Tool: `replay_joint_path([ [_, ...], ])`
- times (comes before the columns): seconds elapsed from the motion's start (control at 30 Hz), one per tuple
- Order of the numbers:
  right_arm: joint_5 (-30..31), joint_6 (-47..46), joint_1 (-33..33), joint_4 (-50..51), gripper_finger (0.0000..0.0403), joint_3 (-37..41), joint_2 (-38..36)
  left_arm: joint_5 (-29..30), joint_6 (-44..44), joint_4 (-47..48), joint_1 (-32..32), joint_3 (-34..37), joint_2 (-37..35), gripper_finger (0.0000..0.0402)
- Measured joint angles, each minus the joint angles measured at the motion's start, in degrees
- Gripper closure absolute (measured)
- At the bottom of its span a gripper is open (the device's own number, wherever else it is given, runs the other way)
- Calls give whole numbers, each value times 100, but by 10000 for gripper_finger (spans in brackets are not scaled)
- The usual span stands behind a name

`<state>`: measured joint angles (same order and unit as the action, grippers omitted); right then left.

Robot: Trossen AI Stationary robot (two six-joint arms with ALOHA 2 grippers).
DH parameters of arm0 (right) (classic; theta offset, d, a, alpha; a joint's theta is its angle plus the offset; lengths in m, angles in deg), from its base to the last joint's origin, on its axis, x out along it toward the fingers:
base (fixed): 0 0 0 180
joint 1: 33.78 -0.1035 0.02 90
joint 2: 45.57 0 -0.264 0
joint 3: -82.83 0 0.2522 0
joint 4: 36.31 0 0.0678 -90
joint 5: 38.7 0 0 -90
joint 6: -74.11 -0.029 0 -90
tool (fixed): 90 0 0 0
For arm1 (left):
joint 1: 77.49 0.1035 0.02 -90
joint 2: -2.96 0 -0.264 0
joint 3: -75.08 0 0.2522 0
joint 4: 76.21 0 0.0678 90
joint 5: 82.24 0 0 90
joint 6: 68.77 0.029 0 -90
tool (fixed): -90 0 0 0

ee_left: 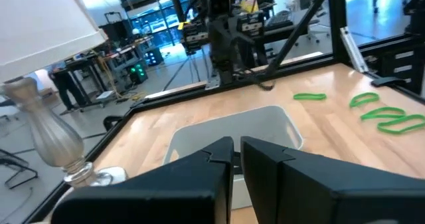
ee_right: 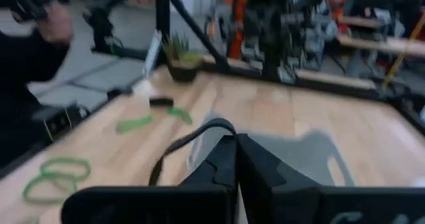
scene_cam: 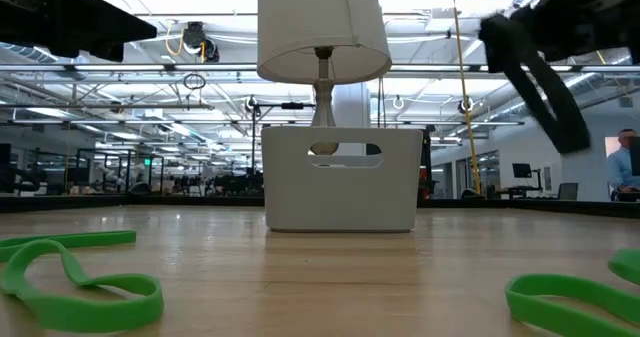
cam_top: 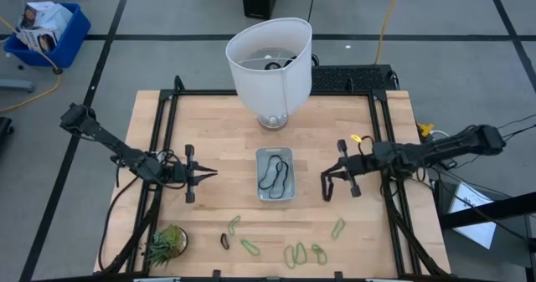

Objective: Pick and place rubber bands into bin
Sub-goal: Put the black rubber band into the gray bin

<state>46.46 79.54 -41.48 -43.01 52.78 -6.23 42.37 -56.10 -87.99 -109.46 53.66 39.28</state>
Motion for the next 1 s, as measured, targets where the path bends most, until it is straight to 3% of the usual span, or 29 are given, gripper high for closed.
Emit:
replay_joint_path([
  [0.13,-402,76,339,-567,403,-239,723,4,12,2,0,0,1,364],
  [0.4,-423,735,435,-637,403,-1576,2609,4,8,2,0,0,1,364],
  [0.63,-428,1229,449,-662,403,-2607,3584,4,-64,17,0,0,0,364],
  [1.0,-433,1281,869,-888,403,-2873,4764,8,-82,50,0,0,2,364],
])
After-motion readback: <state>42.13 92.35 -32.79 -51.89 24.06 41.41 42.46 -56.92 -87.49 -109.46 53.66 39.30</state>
